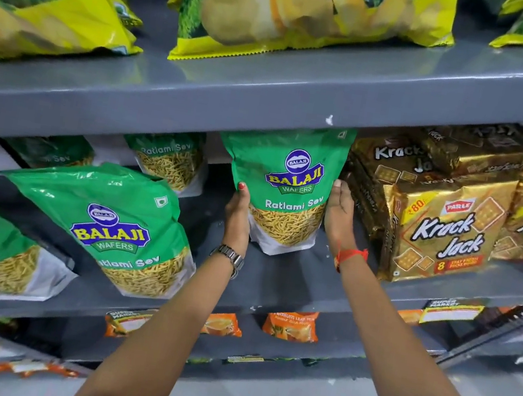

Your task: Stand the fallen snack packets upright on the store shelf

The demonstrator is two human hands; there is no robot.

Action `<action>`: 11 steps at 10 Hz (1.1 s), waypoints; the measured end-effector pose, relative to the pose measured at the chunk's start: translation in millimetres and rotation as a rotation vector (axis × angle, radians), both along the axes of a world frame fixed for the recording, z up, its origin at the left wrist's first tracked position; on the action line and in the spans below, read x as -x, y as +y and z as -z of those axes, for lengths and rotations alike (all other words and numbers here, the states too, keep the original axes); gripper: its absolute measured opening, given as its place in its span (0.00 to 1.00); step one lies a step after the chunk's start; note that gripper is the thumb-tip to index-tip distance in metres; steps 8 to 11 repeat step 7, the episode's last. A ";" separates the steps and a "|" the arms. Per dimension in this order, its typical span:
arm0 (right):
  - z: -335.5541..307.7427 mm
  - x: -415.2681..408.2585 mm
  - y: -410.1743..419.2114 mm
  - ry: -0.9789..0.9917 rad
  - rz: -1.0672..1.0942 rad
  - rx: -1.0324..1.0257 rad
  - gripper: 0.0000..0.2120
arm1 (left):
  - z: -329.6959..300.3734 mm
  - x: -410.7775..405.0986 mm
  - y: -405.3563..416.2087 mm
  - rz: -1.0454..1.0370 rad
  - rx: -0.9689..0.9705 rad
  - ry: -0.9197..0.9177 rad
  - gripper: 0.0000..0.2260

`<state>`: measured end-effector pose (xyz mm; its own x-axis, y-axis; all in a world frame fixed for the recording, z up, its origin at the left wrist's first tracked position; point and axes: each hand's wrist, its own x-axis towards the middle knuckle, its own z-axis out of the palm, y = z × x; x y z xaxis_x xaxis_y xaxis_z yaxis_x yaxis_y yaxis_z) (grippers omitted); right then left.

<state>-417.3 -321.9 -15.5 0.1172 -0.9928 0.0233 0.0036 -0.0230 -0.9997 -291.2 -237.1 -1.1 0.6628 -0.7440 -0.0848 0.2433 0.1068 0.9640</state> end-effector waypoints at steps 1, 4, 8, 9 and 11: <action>1.6 4.0 8.8 0.006 0.074 0.045 0.13 | 0.7 4.3 8.1 -0.006 -0.043 0.014 0.17; 13.1 31.5 63.0 0.036 0.194 0.153 0.16 | 3.1 19.5 49.8 0.103 -0.091 0.021 0.20; -9.1 39.6 101.5 -0.049 0.266 0.092 0.20 | -15.2 32.9 86.7 0.142 -0.094 -0.302 0.23; -9.1 39.6 101.5 -0.049 0.266 0.092 0.20 | -15.2 32.9 86.7 0.142 -0.094 -0.302 0.23; -9.1 39.6 101.5 -0.049 0.266 0.092 0.20 | -15.2 32.9 86.7 0.142 -0.094 -0.302 0.23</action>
